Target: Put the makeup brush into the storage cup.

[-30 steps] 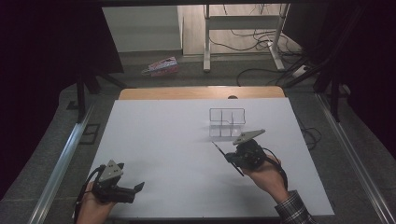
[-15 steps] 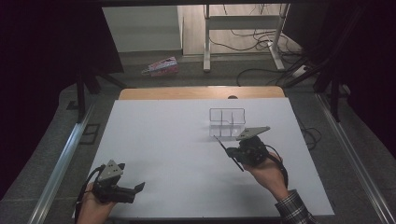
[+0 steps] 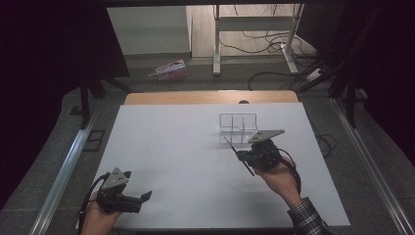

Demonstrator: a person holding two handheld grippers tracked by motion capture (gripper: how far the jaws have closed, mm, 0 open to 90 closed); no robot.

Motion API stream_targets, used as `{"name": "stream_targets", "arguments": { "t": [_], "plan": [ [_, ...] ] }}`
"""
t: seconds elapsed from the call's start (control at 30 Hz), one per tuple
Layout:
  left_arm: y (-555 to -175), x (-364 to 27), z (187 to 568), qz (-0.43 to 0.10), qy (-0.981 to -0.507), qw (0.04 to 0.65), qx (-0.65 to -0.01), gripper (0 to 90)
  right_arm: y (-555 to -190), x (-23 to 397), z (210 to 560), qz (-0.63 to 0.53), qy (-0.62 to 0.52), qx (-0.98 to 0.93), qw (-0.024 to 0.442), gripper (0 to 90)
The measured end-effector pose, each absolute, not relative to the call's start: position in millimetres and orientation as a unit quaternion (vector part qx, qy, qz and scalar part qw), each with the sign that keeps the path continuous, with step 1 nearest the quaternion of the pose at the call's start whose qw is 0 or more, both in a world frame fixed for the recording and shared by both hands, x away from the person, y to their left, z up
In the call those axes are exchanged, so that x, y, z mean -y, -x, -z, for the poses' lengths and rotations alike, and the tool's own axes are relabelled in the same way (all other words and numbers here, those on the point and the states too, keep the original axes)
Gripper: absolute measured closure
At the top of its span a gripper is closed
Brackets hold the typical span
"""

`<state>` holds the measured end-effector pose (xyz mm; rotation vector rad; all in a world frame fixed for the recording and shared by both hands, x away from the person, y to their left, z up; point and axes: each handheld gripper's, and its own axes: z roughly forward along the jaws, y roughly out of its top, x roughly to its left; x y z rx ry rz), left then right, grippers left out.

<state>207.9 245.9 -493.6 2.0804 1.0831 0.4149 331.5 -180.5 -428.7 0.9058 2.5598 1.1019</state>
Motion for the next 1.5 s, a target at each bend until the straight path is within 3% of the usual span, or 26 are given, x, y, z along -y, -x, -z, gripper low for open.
{"name": "stream_targets", "arguments": {
  "t": [1.5],
  "plan": [
    [-207.2, -246.6, 492.7, -0.164, -0.809, 0.375, -0.421, 0.2, -371.4, 179.3, 411.0, -0.440, -0.347, -0.813, 0.160, 85.2]
  ]
}}
